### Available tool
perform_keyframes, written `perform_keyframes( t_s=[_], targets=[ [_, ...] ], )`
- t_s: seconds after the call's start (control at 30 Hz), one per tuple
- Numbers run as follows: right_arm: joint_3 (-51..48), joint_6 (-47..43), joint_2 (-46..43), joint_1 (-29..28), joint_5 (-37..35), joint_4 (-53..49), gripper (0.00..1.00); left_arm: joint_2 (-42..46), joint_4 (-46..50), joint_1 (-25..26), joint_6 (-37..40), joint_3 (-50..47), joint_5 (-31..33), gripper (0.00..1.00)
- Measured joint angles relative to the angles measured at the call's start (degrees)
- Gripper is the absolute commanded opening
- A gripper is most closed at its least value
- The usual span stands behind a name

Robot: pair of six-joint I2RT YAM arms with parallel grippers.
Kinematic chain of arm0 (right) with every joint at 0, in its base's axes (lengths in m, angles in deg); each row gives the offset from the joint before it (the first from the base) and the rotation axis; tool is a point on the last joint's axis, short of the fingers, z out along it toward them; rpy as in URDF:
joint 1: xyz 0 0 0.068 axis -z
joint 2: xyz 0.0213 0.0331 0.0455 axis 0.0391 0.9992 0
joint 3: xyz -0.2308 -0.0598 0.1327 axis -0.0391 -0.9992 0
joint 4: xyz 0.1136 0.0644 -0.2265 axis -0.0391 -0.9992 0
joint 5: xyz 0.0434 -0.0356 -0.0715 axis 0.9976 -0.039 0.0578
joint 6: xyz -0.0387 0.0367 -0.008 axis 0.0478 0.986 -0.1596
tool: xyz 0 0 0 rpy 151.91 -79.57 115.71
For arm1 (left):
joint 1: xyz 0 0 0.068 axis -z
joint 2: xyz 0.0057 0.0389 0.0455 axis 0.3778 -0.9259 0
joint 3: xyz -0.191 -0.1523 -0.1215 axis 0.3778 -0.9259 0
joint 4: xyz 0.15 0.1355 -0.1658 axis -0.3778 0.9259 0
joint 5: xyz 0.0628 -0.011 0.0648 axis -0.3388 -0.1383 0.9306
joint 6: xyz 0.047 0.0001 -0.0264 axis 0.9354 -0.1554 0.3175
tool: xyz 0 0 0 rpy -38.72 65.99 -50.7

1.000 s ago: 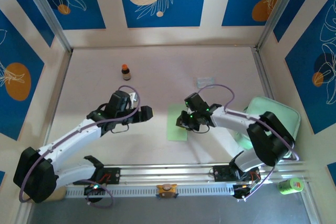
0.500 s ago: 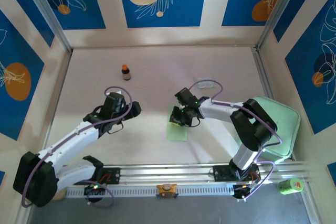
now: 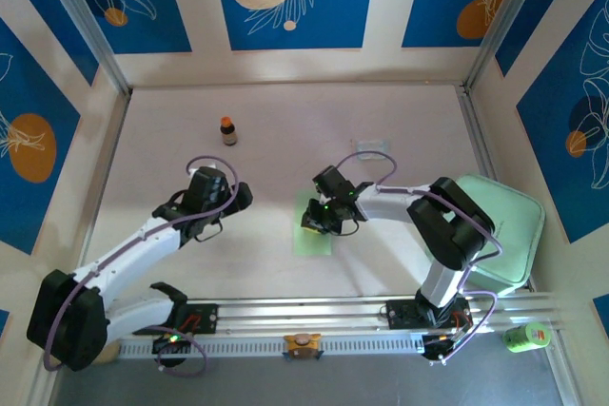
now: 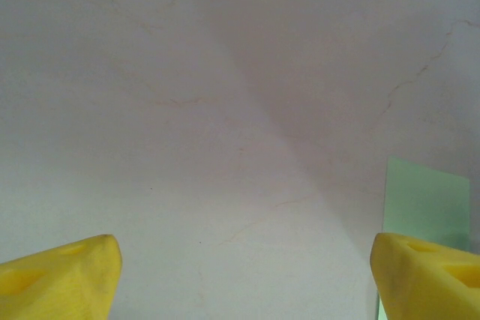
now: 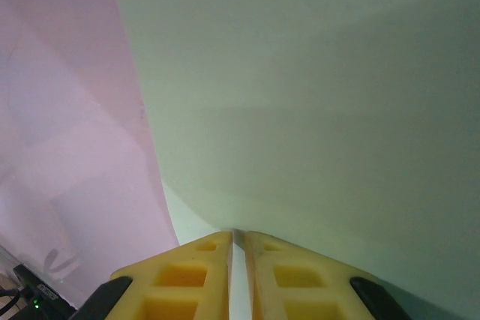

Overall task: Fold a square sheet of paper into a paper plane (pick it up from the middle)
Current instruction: Third fold the triangle at the center of the table.

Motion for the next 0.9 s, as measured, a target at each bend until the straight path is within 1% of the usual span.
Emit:
perform_keyframes(
  t_s=[0.2, 0.37, 0.5, 0.57, 0.67, 0.9],
  targets=[
    [1.3, -0.7, 0.5, -2.4, -0.5, -0.5, 0.16, -3.7, -0.9, -0.3, 0.2, 0.1, -9.6, 0.84],
    [1.2, -2.3, -2.2, -3.2, 0.0, -1.0, 0.16, -5.6, -1.4, -0.3, 0.6, 1.3, -19.0, 0.83],
    [1.0, -2.9, -4.7, -2.8, 0.2, -0.8, 0.16, -5.6, -2.3, -0.3, 0.6, 1.4, -23.6, 0.83],
    [-0.5, -2.9, -6.4, -2.7, 0.3, 0.3, 0.18, -5.6, -3.3, -0.3, 0.6, 1.4, -26.0, 0.83],
    [-3.5, -2.6, -8.8, -1.7, 0.5, 1.1, 0.18, -5.6, -5.2, -0.3, 0.5, 1.1, -28.5, 0.82],
    [-8.5, -1.7, -8.3, 2.6, 3.1, 4.4, 0.16, -7.3, -9.9, -0.3, -0.7, -1.2, -32.4, 0.81]
  ],
)
